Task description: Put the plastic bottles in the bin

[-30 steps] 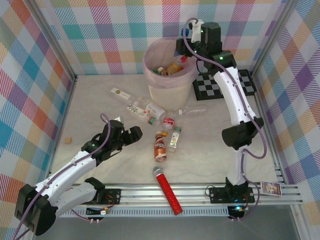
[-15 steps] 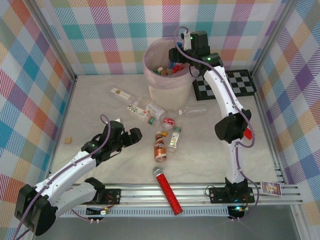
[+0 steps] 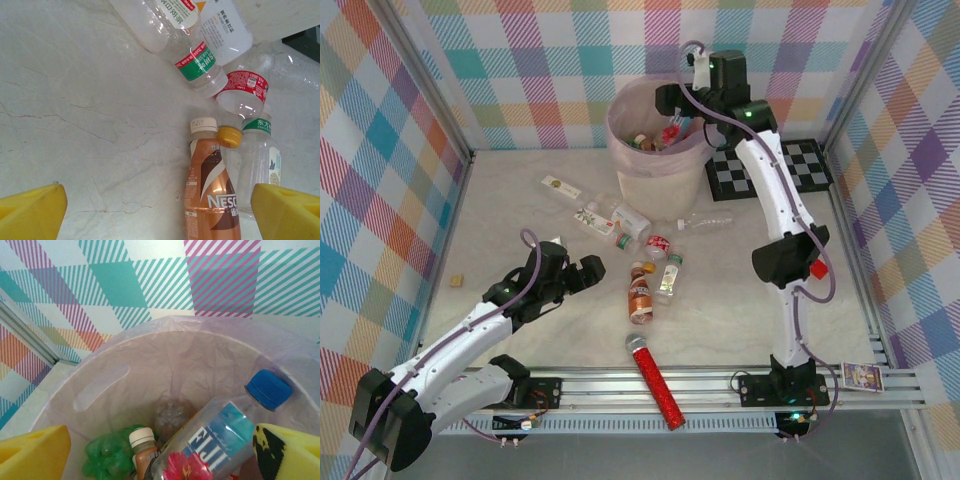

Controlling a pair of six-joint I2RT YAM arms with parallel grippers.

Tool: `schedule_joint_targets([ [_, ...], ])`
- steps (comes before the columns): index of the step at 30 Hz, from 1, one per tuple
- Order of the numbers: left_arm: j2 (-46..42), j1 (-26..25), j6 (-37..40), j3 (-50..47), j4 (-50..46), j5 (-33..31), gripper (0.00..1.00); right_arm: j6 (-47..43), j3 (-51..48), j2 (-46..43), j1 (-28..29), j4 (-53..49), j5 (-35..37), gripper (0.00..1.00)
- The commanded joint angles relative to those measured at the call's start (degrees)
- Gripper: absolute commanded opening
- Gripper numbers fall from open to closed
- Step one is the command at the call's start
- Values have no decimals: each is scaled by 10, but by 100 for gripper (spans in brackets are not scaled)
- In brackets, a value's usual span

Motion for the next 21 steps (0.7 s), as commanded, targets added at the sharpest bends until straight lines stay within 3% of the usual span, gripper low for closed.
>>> schedule_joint_targets([
  [1, 10, 5, -11, 14, 8, 7, 94, -8, -15, -93, -1, -16, -11, 94],
  [7, 42, 5, -12, 14, 29, 25, 95, -4, -178, -228, -2, -25, -9, 99],
  [12, 73, -2, 25, 21, 77, 91, 95, 27, -384, -361, -10, -20, 11, 99],
  [21, 172, -116, 75, 94, -12, 140, 88, 137, -730, -550, -74, -9, 28, 99],
])
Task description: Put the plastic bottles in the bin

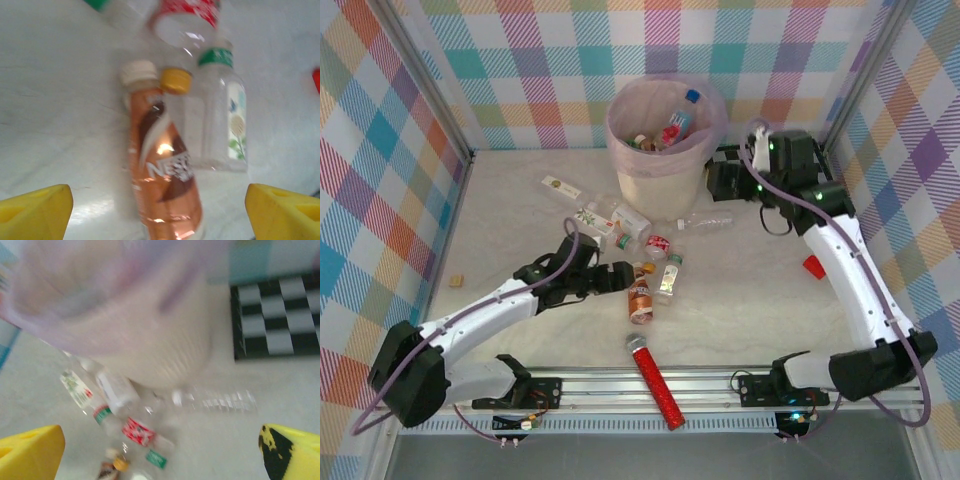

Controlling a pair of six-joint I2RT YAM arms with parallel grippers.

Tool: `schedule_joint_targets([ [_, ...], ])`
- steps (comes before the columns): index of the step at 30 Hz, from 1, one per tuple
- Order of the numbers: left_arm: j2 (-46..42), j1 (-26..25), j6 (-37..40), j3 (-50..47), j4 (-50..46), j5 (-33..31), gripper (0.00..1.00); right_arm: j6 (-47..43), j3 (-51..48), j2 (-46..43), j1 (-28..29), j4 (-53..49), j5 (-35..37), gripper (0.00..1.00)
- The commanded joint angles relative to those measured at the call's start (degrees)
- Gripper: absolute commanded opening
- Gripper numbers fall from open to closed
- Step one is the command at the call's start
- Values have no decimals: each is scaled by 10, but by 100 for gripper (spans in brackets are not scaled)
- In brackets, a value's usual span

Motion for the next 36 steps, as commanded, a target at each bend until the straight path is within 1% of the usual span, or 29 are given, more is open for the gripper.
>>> schedule_joint_targets([
  [1, 32, -41, 21, 16, -35, 29, 87, 68, -90, -51, -34, 1, 4, 99],
  [3, 53, -62, 18, 17, -32, 29, 87, 92, -144, -74, -54, 10, -8, 99],
  [6, 87, -78, 7, 16, -15, 27, 87, 116, -207, -97, -64, 26, -19, 99],
  [9, 119, -87, 2, 23, 0, 26, 86, 146, -253, -106, -66, 51, -35, 99],
  [12, 144, -93, 2, 35, 1, 22, 84, 175, -278, -106, -68, 84, -56, 99],
  [15, 160, -95, 2, 40, 3, 21, 80, 199, -296, -103, -67, 123, -83, 99],
  [17, 167, -94, 2, 42, 3, 19, 77, 205, -299, -100, -67, 134, -87, 99],
  [22, 184, -95, -2, 39, 6, 0, 71, 206, -298, -96, -67, 136, -87, 99],
  [26, 191, -96, -3, 43, 6, 0, 63, 205, -300, -95, -67, 135, -86, 99],
  [32, 172, -95, 16, 58, -22, -13, 55, 206, -302, -93, -67, 138, -84, 99],
  [36, 149, -95, 28, 66, -50, -35, 52, 206, -303, -90, -67, 140, -83, 99],
])
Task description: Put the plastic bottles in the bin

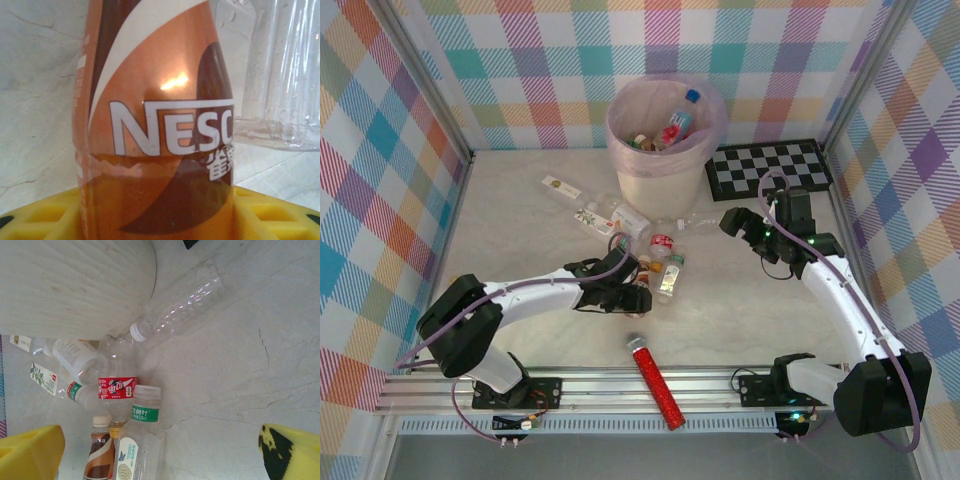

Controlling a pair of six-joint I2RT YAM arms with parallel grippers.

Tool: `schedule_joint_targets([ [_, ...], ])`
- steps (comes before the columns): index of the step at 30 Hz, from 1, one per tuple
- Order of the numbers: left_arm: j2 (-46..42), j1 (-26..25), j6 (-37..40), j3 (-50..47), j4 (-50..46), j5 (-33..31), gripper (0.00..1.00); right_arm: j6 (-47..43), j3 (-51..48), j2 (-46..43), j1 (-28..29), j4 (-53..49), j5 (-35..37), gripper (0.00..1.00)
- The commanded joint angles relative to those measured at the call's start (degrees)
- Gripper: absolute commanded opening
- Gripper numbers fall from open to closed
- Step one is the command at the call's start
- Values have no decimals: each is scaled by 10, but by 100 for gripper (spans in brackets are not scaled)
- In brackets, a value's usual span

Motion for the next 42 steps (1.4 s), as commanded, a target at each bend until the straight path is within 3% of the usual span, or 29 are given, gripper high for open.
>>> schedule_joint_targets([
  [1, -31, -7, 21, 20, -43, -28, 52, 6, -6, 4, -2, 15, -7, 99],
  [11, -138, -2, 70, 56, -189, -96, 52, 6, -12, 5, -3, 12, 8, 99],
  [16, -204, 28, 95, 126, -259, -127, 48, 11, -9, 16, -3, 13, 11, 100],
  [21, -225, 73, 125, 217, -251, -167, 39, 26, -18, 16, -4, 21, -3, 99],
  [24, -207, 112, 134, 252, -226, -172, 32, 66, -57, 3, -4, 58, -50, 99],
  [29, -144, 161, 156, 335, -159, -123, 23, 127, -110, -21, -3, 95, -91, 99],
  [36, -8, 174, 223, 507, -127, -148, 14, 153, -154, -43, 2, 104, -135, 99],
  [42, 82, 186, 224, 609, -80, -148, 10, 163, -190, -91, 5, 94, -126, 100],
])
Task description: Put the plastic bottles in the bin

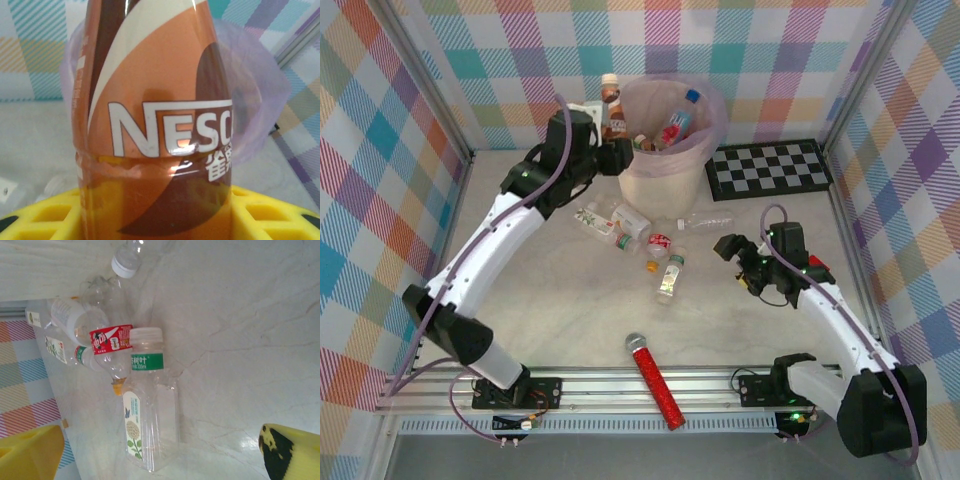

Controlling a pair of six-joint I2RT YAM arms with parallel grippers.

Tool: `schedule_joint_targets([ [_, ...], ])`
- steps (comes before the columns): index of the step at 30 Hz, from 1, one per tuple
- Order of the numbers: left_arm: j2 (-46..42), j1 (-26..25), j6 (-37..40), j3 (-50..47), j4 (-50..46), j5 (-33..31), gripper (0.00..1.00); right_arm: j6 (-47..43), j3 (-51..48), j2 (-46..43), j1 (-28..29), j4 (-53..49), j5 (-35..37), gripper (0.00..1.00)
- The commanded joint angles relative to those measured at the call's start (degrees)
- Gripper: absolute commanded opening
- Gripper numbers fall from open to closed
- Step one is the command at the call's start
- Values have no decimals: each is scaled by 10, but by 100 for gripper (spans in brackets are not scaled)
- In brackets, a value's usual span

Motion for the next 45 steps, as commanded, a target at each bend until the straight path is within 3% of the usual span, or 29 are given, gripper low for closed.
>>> schedule_joint_targets([
  [1, 46, 14, 13, 61, 54, -6, 10, 7, -8, -23, 5, -7, -5, 100],
  [12, 297, 19, 34, 389, -73, 31, 7, -26, -18, -38, 5, -40, -9, 100],
  [20, 359, 20, 26, 413, -65, 65, 8, -45, -23, -57, 5, -68, 13, 100],
  [23, 366, 20, 36, 413, -81, 75, 20, -45, -28, -56, 5, -64, 15, 100],
  [27, 365, 20, 47, 411, -92, 78, 46, -40, -32, -49, 5, -55, 11, 99],
  [35, 347, 20, 53, 410, -83, 95, 74, -20, -30, -44, 5, -40, 12, 99],
  [45, 302, 20, 51, 406, -65, 119, 86, 46, -8, -21, 5, -58, 88, 99],
])
